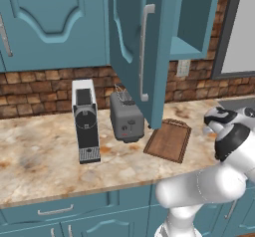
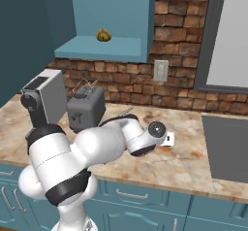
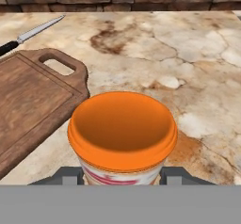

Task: Pick the bread, place it on the cutting board, pick the jam, place it on the counter, and close the cabinet.

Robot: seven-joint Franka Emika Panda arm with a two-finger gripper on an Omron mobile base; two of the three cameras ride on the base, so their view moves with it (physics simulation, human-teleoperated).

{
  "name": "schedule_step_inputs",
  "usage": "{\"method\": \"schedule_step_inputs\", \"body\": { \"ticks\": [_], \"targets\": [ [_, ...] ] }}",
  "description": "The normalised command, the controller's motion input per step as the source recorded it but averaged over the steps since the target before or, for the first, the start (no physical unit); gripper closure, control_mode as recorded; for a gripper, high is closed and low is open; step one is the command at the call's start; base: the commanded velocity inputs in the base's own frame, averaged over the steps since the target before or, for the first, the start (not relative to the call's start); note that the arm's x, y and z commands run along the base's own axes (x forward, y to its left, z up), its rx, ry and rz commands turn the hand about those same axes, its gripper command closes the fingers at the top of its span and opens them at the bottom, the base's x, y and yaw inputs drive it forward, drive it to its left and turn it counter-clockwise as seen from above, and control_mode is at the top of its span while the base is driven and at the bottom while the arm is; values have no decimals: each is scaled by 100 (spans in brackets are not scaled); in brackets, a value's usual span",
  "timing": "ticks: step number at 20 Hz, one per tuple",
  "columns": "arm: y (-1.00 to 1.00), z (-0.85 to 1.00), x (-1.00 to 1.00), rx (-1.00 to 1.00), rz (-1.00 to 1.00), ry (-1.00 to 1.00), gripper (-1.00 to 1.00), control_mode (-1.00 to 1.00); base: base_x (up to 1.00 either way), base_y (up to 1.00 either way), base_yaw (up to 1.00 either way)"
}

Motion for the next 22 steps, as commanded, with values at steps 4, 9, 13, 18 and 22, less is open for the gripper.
{"method": "schedule_step_inputs", "body": {
  "ticks": [4, 9, 13, 18, 22],
  "targets": [
    [0, -19, 0, 0, -2, 0, 100, -100, 0, 0, 0],
    [0, -20, 0, 0, -2, 0, 100, -100, 0, 0, 0],
    [0, -20, 0, 0, -1, 0, 100, -100, 0, 0, 0],
    [0, -21, 0, 0, -1, 0, 100, -100, 0, 0, 0],
    [0, -21, 0, 0, -1, 0, 100, -100, 0, 0, 0]
  ]
}}
